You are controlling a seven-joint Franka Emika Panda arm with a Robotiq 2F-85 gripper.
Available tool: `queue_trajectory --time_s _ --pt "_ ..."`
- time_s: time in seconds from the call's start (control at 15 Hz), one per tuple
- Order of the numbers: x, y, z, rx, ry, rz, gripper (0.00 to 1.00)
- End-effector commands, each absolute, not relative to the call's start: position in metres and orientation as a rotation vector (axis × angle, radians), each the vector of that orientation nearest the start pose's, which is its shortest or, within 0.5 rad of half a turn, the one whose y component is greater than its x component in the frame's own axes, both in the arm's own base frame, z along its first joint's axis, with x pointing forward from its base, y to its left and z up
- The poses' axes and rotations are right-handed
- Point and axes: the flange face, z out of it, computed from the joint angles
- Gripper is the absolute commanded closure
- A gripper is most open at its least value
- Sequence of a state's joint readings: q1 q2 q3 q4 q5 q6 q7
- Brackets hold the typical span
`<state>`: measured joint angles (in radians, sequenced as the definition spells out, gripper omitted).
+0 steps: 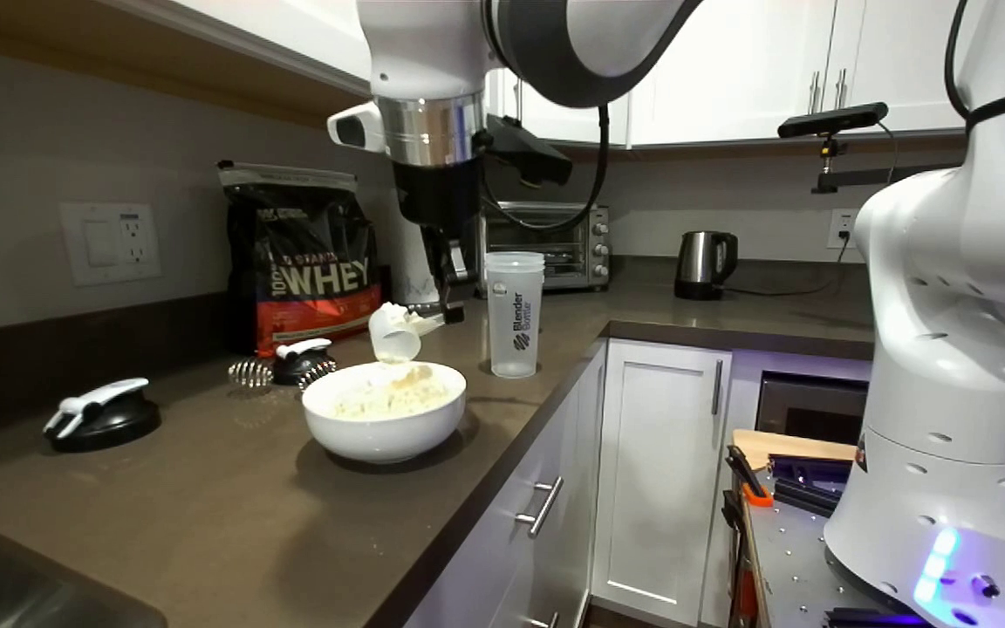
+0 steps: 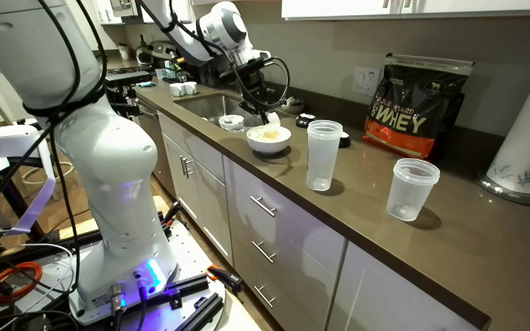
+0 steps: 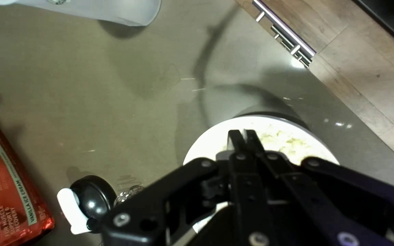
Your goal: Take one scoop of the contents in the white bowl and put into the clear cup at the left
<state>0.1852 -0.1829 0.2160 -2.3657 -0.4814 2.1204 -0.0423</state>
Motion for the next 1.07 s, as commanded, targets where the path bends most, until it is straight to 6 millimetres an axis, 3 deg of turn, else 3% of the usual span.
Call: queue_trajectory --time_s 0.0,0.27,0.47,1.0 --pt "0.447 0.159 0.431 -3.417 -1.198 -0.172 0.99" --pt "0.449 0.162 0.467 -3.458 -1.195 -0.340 0.99" --pt "0.445 0.162 0.478 -3.476 -1.192 -0.408 0.99" --pt "0.437 0.161 0.450 -3.471 -1.174 -0.314 0.99"
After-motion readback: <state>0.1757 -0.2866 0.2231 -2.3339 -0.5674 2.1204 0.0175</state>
